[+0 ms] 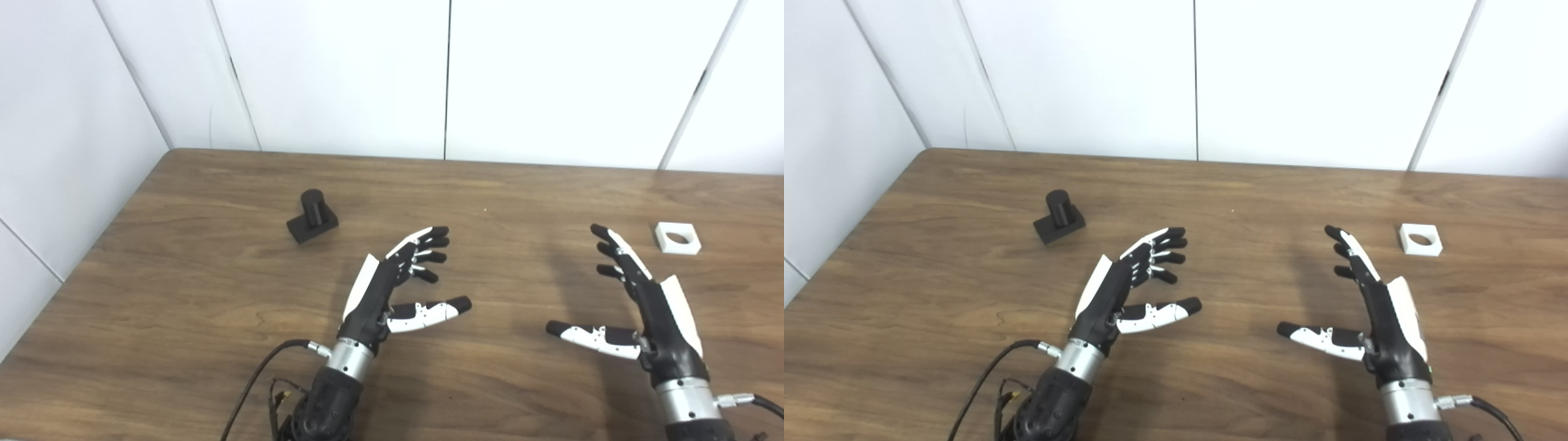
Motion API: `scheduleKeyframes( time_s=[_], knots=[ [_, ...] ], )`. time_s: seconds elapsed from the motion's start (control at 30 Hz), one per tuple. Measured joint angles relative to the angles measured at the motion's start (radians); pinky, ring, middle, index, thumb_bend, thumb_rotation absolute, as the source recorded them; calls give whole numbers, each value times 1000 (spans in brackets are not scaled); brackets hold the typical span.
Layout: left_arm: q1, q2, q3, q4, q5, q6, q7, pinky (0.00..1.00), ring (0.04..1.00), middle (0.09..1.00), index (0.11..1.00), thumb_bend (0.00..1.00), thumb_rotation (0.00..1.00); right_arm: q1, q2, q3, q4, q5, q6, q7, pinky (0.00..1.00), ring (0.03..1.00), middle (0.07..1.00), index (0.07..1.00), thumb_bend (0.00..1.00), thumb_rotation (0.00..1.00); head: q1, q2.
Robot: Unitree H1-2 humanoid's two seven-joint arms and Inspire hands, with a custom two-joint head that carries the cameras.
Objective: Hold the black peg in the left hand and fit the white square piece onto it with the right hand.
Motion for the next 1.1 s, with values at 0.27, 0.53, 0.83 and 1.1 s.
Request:
scheduleKeyframes(
  time_s=[0.27,0.53,0.83,1.1],
  knots=[
    [-4,24,11,-107,135,65,9,553,701,743,712,736,206,-2,-1,-1,-29,-15,28,5,807,927,952,884,816,112,0,-2],
    [-72,125,77,-230,308,218,-3,540,665,721,695,749,205,-4,-7,-4,-54,-19,61,24,774,905,933,869,834,78,-8,-15],
    [-105,188,108,-261,390,321,-33,542,669,728,707,753,226,-8,-7,-7,-54,-18,63,39,776,898,926,860,837,57,0,-18],
    [-152,255,126,-257,478,326,-32,588,726,767,717,747,300,-8,-14,-13,-54,-17,62,43,781,907,929,858,827,34,6,-15]
  ],
)
